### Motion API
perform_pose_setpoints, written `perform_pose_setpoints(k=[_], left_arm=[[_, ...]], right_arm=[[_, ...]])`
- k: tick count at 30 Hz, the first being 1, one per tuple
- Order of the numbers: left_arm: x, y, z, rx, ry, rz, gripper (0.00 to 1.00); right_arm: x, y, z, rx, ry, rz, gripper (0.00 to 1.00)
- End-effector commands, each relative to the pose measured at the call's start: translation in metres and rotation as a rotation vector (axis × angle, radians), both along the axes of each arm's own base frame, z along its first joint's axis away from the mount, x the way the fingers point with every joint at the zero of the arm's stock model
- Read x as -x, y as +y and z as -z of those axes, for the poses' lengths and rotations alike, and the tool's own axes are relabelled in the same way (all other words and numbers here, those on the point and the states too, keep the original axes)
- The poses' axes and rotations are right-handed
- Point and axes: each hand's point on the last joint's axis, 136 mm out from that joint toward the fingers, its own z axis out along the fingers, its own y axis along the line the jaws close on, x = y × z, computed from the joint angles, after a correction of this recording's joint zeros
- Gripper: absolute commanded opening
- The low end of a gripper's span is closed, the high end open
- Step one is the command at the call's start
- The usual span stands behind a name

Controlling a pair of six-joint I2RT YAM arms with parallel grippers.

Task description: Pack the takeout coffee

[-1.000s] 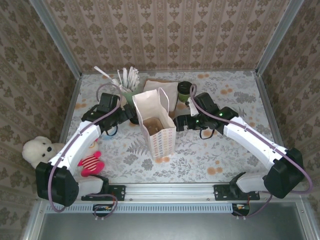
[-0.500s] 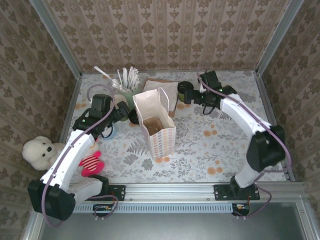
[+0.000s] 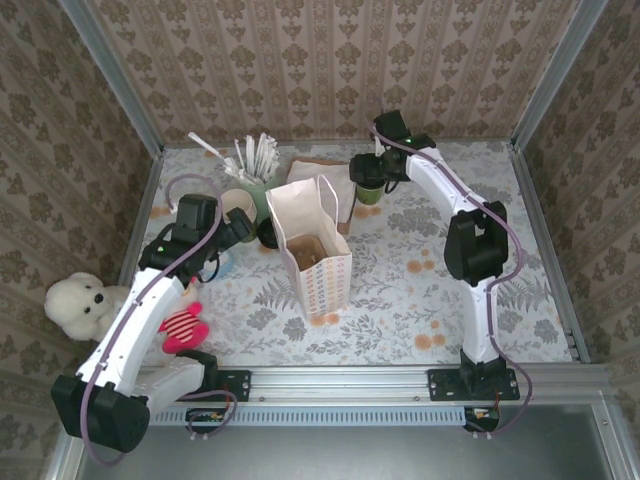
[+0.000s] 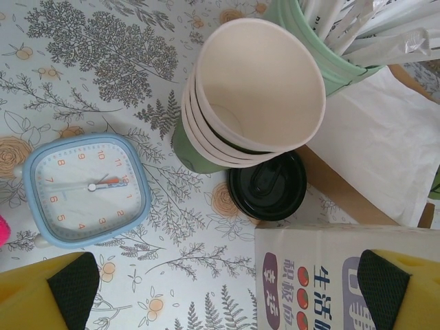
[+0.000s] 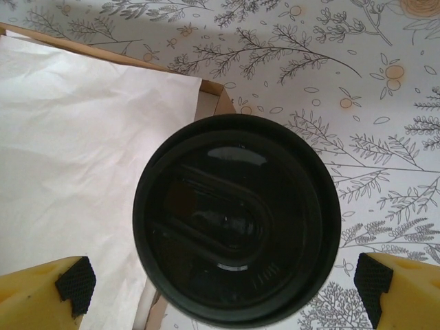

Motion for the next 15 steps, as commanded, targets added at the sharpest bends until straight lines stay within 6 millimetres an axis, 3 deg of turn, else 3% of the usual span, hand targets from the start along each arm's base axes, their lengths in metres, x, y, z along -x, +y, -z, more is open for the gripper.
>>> perform_pose_setpoints(k=[1, 15], left_arm=[[0.009, 0.011, 0.007, -0.031, 0.028, -0.027, 1.00], [0.014, 0.016, 0.010, -0.038, 0.033, -0.036, 1.00]], right_arm=[[0.001, -0.003, 0.008, 0.049, 0.045, -0.032, 1.00], [-0.005, -0.003, 0.027, 0.079, 0.092, -0.044, 1.00]])
